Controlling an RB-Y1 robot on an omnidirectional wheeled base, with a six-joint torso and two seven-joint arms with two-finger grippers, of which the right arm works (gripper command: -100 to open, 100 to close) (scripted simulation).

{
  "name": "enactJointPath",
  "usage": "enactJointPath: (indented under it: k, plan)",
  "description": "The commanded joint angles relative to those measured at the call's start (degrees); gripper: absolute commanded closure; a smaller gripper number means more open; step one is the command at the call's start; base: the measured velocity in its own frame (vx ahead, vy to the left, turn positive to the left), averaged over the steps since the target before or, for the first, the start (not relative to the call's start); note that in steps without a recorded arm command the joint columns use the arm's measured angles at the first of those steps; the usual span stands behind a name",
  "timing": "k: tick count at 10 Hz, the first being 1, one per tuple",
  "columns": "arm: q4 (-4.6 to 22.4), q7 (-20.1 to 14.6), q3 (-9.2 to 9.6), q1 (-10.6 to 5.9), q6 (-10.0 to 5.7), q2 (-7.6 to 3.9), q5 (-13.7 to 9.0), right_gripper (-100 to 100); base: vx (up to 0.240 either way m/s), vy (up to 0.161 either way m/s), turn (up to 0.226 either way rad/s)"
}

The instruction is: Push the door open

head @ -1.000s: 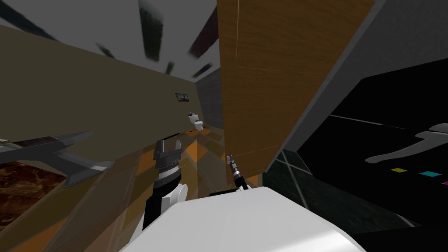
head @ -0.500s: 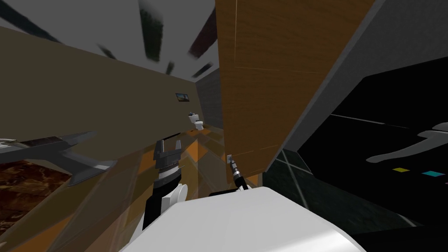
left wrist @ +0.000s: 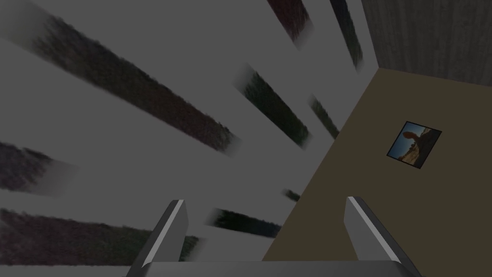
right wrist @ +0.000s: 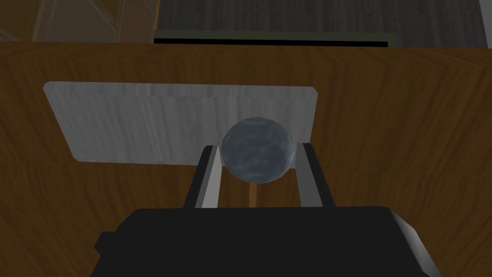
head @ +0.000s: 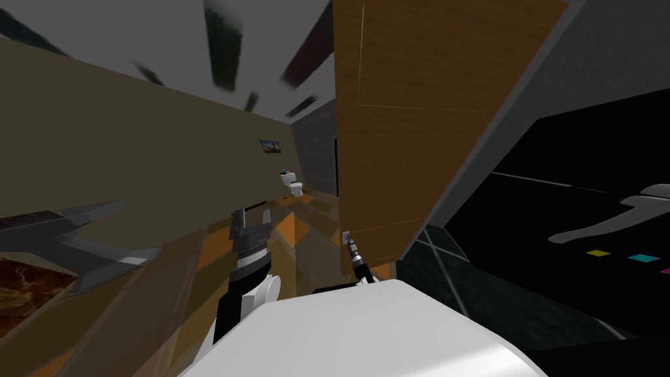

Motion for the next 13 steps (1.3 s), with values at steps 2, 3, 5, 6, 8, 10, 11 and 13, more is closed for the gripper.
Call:
enactJointPath:
  k: [2, 3, 5, 6, 8, 10, 11, 13]
  plan:
    - [0.71, -0.06, -2.85, -1.04, -0.9, -1.12, -1.26, 100, 0.231, 0.135, -0.078]
    - [0.75, 0.08, -3.73, -1.14, -0.96, -1.01, -1.66, 100, 0.195, 0.129, -0.126]
    - [0.81, 0.28, -4.99, -1.29, -1.04, -0.58, -2.22, 100, 0.173, 0.129, -0.091]
    - [0.85, 0.4, -5.76, -1.38, -1.09, -0.17, -2.57, 100, 0.144, 0.094, -0.065]
    - [0.92, 0.63, -7.25, -1.56, -1.19, 1.05, -3.23, 100, 0.123, 0.113, -0.089]
    - [0.97, 0.6, -7.29, -1.24, -1.08, 1.16, -3.25, 100, 0.09, 0.076, -0.062]
    - [0.9, 0.94, -8.55, -1.35, -1.22, -0.13, -3.89, 100, 0.102, 0.075, -0.041]
    - [0.92, 1.25, -9.57, -1.44, -1.31, -0.83, -4.42, 100, 0.176, 0.109, -0.069]
